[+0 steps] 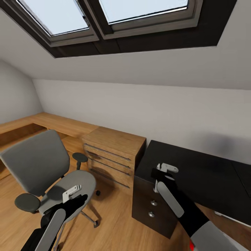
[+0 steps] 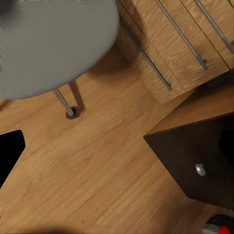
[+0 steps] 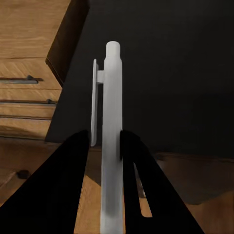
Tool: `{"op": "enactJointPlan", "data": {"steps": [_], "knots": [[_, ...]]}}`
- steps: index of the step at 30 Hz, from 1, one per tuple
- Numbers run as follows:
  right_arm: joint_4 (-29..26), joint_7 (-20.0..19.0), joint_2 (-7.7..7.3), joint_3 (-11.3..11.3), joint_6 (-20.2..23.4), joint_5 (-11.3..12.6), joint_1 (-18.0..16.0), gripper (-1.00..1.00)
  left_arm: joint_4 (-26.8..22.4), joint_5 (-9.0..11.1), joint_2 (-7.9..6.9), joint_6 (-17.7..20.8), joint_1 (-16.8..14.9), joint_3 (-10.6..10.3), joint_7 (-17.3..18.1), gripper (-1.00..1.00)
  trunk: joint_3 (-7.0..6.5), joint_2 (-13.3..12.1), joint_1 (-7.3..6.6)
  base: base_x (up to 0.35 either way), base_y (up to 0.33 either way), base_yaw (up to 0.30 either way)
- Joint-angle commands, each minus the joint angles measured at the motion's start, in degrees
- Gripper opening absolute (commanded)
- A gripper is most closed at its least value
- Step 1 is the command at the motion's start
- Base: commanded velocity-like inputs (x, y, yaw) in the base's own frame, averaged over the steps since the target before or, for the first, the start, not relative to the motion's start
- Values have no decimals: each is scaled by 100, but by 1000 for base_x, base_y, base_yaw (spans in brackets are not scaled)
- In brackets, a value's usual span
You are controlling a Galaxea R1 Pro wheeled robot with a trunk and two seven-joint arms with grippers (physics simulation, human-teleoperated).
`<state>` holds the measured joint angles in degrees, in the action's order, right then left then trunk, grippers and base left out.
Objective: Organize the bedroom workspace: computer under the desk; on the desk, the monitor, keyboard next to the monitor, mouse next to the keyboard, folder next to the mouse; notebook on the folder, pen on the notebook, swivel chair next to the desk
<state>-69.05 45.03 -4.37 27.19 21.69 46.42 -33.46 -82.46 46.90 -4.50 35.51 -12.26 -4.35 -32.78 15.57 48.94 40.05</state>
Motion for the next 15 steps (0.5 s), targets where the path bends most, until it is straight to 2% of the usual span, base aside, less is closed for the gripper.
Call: {"op": "enactJointPlan", "data": {"steps": [1, 4, 8, 11, 15], "knots": [[-131, 65, -9, 15, 25, 25, 67, -100, 0, 61, -6, 3, -5, -12, -61, 100, -10, -35, -21, 0, 0, 0], [-210, 80, -10, 15, 23, 25, 114, -100, 14, 63, -12, 1, -5, -8, -56, 100, -64, -156, -87, -64, 5, 0], [-235, 75, -23, 15, 12, 24, 145, -100, 36, 72, -21, 0, -5, 0, -43, 100, -136, -316, -175, -322, 71, -6], [-230, 69, -92, 9, 19, 40, 146, -100, 39, 75, -25, 7, -5, -2, -36, 100, -196, -436, -241, -309, 65, -246], [-212, 69, -113, 6, 16, 99, 146, -100, 51, 80, -23, 8, -5, -1, -42, 100, -270, -597, -329, -116, 20, -281]]}}
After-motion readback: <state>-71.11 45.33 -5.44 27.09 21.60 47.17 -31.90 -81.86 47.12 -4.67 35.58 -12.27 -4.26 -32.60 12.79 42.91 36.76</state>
